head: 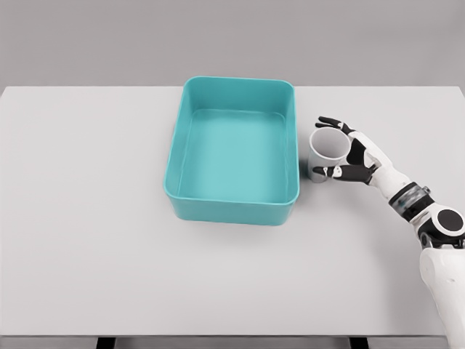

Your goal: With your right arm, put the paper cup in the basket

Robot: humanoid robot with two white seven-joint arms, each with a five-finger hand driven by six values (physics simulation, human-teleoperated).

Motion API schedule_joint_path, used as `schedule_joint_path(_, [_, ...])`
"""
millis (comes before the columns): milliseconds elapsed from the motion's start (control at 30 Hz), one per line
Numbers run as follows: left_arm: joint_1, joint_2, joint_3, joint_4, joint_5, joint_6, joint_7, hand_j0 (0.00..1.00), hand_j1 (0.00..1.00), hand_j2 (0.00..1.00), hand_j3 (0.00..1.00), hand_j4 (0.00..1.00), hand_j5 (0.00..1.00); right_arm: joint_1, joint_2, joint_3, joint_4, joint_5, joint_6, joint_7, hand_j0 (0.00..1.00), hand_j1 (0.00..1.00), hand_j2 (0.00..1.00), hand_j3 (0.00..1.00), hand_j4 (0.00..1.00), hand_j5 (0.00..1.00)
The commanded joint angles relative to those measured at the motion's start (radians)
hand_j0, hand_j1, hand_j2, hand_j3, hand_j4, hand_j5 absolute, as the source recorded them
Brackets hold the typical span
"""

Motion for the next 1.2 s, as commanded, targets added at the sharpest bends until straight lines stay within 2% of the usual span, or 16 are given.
schedule_joint_path(0, [0.000,0.000,0.000,0.000,0.000,0.000,-0.001,1.00,1.00,1.00,1.00,1.00,1.00,0.000,0.000,0.010,0.004,0.053,-0.006,0.008,0.81,0.81,0.81,0.81,0.81,0.81])
schedule_joint_path(200, [0.000,0.000,0.000,0.000,0.000,0.002,-0.001,1.00,1.00,1.00,1.00,1.00,1.00,0.000,-0.002,0.010,-0.014,0.055,-0.007,0.008,0.67,0.67,0.67,0.67,0.67,0.67])
schedule_joint_path(400, [0.000,0.000,0.000,0.000,0.000,0.002,0.001,1.00,1.00,1.00,1.00,1.00,1.00,0.003,-0.011,0.007,-0.061,0.055,-0.004,0.008,0.61,0.61,0.61,0.61,0.61,0.61])
schedule_joint_path(1000, [0.000,0.000,0.000,0.000,0.000,0.000,0.001,1.00,1.00,1.00,1.00,1.00,1.00,0.011,-0.040,-0.024,-0.155,0.050,-0.004,0.008,0.57,0.57,0.57,0.57,0.57,0.57])
schedule_joint_path(1167, [0.000,0.000,0.000,0.000,0.000,0.000,-0.001,1.00,1.00,1.00,1.00,1.00,1.00,0.012,-0.069,-0.034,-0.221,0.050,-0.004,0.008,0.56,0.56,0.56,0.56,0.56,0.56])
